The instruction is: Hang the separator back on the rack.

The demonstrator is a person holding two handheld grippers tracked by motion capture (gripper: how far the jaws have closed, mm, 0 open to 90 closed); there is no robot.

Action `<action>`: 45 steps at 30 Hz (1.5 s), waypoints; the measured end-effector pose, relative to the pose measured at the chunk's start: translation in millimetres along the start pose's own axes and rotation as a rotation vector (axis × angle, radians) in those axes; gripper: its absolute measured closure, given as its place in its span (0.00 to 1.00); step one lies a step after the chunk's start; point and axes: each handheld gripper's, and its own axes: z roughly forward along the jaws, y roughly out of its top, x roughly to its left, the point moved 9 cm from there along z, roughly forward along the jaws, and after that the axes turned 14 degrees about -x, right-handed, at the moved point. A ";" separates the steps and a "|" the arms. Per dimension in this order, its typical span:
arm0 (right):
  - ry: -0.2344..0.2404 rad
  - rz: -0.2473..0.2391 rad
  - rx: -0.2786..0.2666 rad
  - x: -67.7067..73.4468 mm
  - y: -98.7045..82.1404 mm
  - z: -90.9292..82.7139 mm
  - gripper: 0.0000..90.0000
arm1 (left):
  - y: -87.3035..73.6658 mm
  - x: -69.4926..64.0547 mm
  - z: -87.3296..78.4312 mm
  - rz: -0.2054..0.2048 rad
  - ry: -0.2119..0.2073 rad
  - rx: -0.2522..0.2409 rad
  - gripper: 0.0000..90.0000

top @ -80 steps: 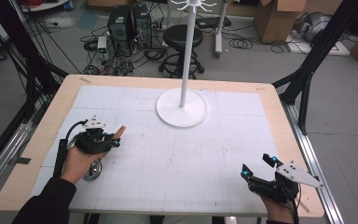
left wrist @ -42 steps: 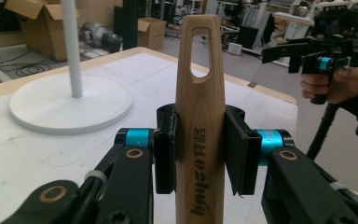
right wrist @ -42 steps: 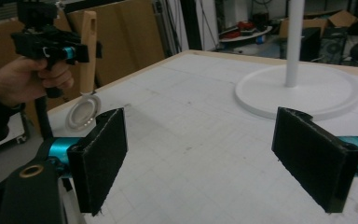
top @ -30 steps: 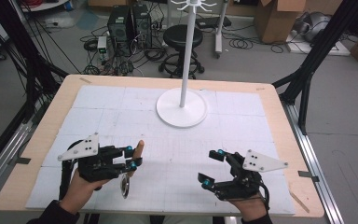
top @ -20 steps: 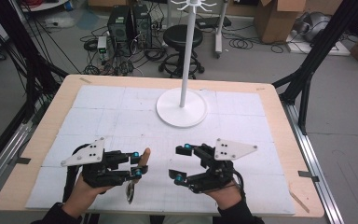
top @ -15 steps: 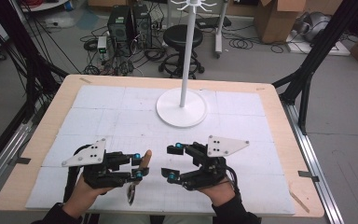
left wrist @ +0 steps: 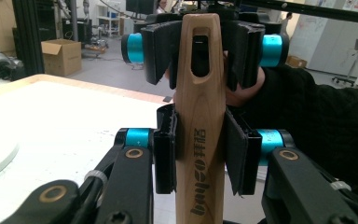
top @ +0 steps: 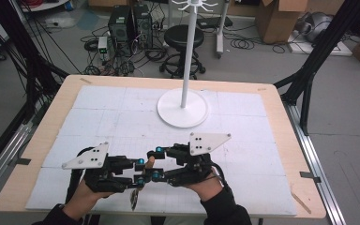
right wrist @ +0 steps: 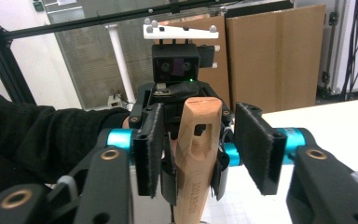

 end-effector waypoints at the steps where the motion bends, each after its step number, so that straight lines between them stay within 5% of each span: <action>1: 0.012 -0.005 0.000 0.5 -0.1 0.9 0.67 | 0.1 -0.9 -0.1 0.001 -0.009 -0.001 0.75; 9: 0.045 -0.018 -0.013 3.6 1.7 2.1 0.77 | 1.4 -2.3 -0.3 0.001 -0.022 -0.008 0.75; 16: 0.008 -0.016 0.011 3.7 4.1 6.1 0.78 | 2.8 1.0 -2.7 -0.006 -0.018 -0.018 0.74; 23: -0.056 -0.053 0.081 0.8 9.9 19.7 0.78 | -9.3 10.4 -3.4 -0.026 0.034 0.038 0.48; 25: -0.063 -0.054 0.084 0.8 11.9 20.2 0.78 | -11.3 13.6 -4.3 -0.031 0.056 0.035 0.47; 32: -0.207 -0.080 0.052 -9.2 37.5 21.2 0.78 | -9.3 25.8 -10.5 -0.001 0.147 0.015 0.41; 38: -0.334 -0.060 0.024 -20.6 40.1 18.1 0.78 | -6.7 28.7 -10.9 0.034 0.205 0.011 0.44; 45: -0.365 -0.026 0.007 -20.8 34.5 16.1 0.78 | -13.0 27.4 -5.0 0.040 0.234 0.051 0.50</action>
